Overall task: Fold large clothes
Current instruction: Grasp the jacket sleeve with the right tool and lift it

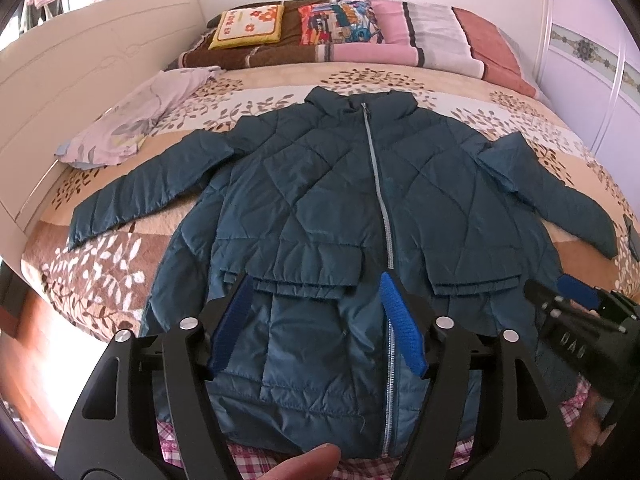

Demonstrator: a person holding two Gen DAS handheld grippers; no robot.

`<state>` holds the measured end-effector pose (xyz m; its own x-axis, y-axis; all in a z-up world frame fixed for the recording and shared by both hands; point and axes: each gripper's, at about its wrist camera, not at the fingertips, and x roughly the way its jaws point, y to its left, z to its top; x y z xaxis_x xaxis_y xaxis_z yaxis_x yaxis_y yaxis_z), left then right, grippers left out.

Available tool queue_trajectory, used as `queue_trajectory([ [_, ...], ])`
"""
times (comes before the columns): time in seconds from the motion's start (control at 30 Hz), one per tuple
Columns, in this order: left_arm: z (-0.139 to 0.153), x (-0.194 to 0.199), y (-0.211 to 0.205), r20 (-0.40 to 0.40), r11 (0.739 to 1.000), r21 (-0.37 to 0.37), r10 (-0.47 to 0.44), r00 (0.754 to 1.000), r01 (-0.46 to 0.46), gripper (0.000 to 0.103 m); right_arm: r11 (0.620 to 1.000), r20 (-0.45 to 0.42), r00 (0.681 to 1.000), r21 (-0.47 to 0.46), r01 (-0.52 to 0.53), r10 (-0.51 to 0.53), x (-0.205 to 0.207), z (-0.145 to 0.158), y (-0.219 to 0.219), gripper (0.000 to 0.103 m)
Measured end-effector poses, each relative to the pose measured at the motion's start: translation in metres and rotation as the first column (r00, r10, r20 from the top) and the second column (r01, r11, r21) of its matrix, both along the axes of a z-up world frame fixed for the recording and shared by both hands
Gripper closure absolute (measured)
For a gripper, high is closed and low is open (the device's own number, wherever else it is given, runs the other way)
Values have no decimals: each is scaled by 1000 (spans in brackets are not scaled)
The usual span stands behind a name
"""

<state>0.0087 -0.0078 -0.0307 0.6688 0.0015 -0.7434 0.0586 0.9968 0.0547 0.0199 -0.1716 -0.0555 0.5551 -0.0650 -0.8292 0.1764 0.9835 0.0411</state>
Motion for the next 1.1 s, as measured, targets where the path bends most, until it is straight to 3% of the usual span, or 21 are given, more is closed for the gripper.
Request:
queue_trajectory([
  [0.3,-4,14,-9,-66,1000,8,-23,998,24,21,991,0,992,31,128,-128,3,-5,-50,41],
  [0.53,-9,27,-22,-110,998,29,-47,993,50,21,971,-11,977,113,213,-213,6,-14,-105,41],
  [0.63,-9,32,-26,-111,997,35,-58,992,62,21,942,-2,958,177,284,-288,7,-19,-148,48],
  [0.77,-10,40,-36,-117,995,46,-80,990,86,21,867,1,906,292,404,-422,2,-24,-213,55],
  [1.0,-12,52,-51,-121,990,74,-110,986,120,21,653,-37,787,535,536,-616,-8,-44,-315,57],
  [1.1,-13,56,-55,-125,989,81,-116,985,126,21,592,-77,762,582,558,-643,-6,-57,-335,57],
])
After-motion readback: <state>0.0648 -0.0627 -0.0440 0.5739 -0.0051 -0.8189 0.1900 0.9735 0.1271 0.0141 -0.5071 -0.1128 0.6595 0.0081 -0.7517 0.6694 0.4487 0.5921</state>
